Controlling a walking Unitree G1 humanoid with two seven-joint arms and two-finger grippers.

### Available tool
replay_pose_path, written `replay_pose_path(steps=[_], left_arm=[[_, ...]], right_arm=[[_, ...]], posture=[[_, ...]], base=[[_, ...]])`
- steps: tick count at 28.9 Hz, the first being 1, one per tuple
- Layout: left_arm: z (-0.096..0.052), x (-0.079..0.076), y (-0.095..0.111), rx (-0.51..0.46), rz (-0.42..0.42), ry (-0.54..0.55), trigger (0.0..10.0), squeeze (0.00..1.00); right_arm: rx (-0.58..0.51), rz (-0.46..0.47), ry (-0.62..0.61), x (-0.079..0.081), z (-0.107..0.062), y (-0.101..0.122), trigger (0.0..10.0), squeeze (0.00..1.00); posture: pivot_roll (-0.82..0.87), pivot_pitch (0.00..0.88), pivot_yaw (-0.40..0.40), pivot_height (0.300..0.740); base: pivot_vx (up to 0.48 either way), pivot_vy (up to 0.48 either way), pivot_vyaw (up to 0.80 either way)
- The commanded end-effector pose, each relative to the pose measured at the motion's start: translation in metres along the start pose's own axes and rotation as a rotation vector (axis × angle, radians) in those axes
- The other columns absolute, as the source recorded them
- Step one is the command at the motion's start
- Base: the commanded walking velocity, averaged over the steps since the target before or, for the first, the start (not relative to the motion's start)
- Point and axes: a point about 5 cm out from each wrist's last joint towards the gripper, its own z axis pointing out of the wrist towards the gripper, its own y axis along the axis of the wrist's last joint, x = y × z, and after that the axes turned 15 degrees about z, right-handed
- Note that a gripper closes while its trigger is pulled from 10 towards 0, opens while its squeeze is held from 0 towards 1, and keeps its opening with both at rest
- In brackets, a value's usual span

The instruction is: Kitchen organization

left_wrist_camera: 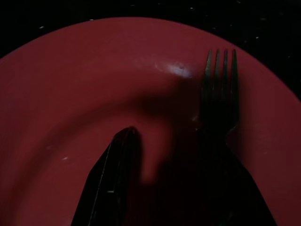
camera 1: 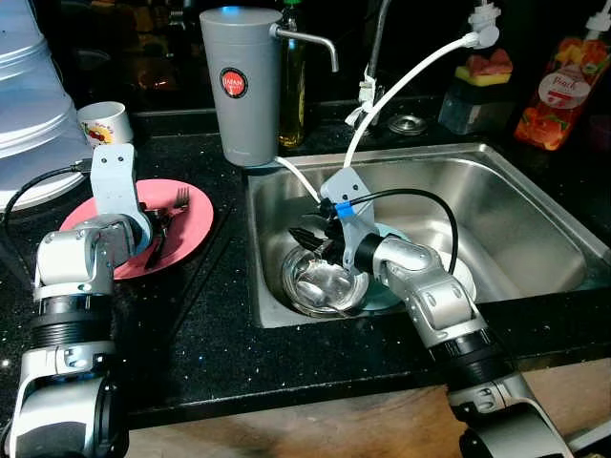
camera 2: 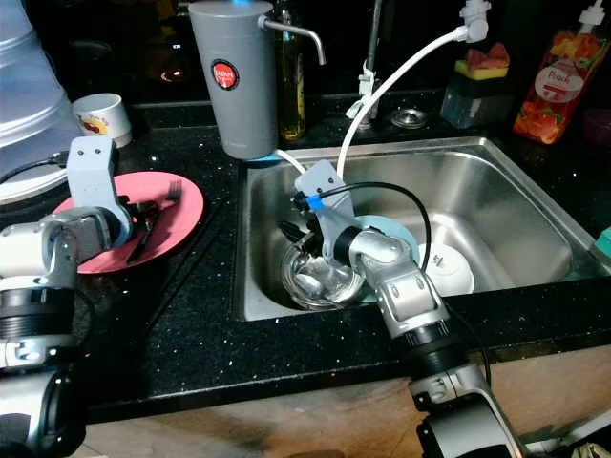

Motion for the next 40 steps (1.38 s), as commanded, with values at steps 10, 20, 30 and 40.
replay_pose_path(steps=[10,20,30,40], left_arm=[[-0.003,-0.005,0.018,-0.085,0.055,0.012,10.0,0.00],[-0.003,-0.024,0.014,-0.079,0.091,-0.115,10.0,0.00],[-0.003,-0.020,0.004,0.007,0.099,-0.116,10.0,0.00],[-0.004,-0.018,-0.003,0.060,0.067,-0.117,10.0,0.00]], right_arm=[[-0.015,0.020,0.045,0.005,-0.003,0.005,10.0,0.00],[-0.016,0.031,0.039,0.004,-0.004,0.006,10.0,0.00],[0.008,0.034,0.048,0.005,-0.005,0.003,10.0,0.00],[0.029,0.023,0.060,0.006,-0.005,0.001,10.0,0.00]], posture=[[0.02,0.011,-0.003,0.740],[0.02,0.011,0.004,0.740],[0.02,0.011,0.001,0.740],[0.02,0.006,0.000,0.740]], base=[[0.000,0.000,0.00],[0.000,0.000,0.00],[0.000,0.000,0.00],[0.000,0.000,0.00]])
